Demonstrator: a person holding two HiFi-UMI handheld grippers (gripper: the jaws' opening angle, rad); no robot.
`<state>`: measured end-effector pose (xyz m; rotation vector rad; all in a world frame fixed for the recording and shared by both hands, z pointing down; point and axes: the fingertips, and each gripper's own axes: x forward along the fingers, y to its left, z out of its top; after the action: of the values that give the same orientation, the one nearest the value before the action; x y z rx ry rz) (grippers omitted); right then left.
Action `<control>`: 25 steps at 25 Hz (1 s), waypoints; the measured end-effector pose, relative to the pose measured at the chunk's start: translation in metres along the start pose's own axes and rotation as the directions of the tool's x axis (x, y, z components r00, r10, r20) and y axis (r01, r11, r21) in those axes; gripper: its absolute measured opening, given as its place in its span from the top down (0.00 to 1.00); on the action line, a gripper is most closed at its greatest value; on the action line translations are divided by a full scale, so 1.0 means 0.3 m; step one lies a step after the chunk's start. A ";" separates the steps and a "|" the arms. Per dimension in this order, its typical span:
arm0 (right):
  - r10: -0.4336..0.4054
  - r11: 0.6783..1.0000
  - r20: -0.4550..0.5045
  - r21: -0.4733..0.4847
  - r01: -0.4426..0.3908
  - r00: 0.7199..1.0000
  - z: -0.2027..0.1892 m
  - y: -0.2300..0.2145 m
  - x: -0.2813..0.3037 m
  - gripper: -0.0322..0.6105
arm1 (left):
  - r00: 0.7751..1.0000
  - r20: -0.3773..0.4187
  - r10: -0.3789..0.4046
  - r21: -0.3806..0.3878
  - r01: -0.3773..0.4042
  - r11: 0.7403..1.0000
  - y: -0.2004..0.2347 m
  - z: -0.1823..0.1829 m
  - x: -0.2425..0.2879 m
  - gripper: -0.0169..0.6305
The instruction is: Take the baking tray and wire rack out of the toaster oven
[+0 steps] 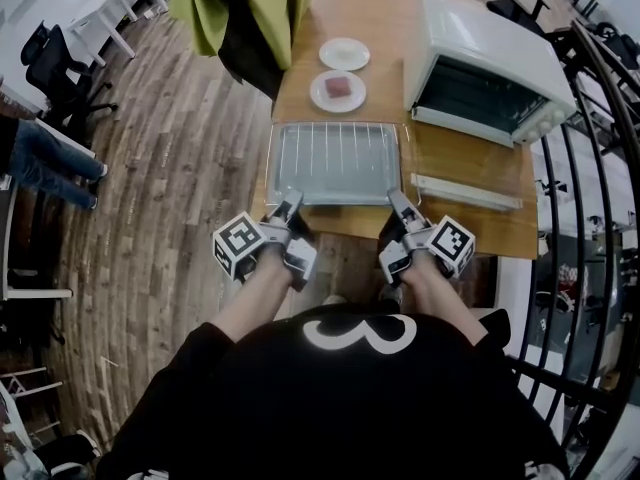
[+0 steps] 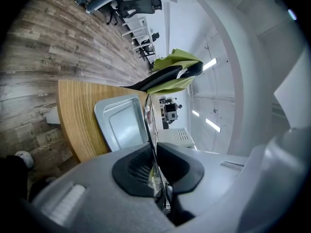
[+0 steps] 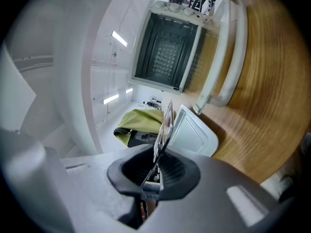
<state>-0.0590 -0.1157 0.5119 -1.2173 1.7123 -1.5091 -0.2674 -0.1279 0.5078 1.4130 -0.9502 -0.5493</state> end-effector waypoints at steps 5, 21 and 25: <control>-0.019 1.000 -0.012 0.005 0.019 1.000 -0.006 -0.046 0.034 0.91 | 0.999 -0.013 0.032 -0.011 -0.032 0.999 0.051 0.009 0.027 0.93; -0.080 0.997 -0.042 0.001 0.080 0.996 0.001 -0.144 0.130 0.90 | 0.995 -0.073 0.067 -0.027 -0.069 0.997 0.155 0.051 0.126 0.93; -0.110 0.994 -0.083 -0.028 0.108 0.990 -0.011 -0.173 0.135 0.89 | 0.985 -0.130 0.112 -0.005 -0.114 0.994 0.188 0.040 0.135 0.93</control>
<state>-0.0657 -0.1479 0.5690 -1.2949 1.7469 -1.6297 -0.2671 -0.1606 0.5702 1.3578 -0.9150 -0.3741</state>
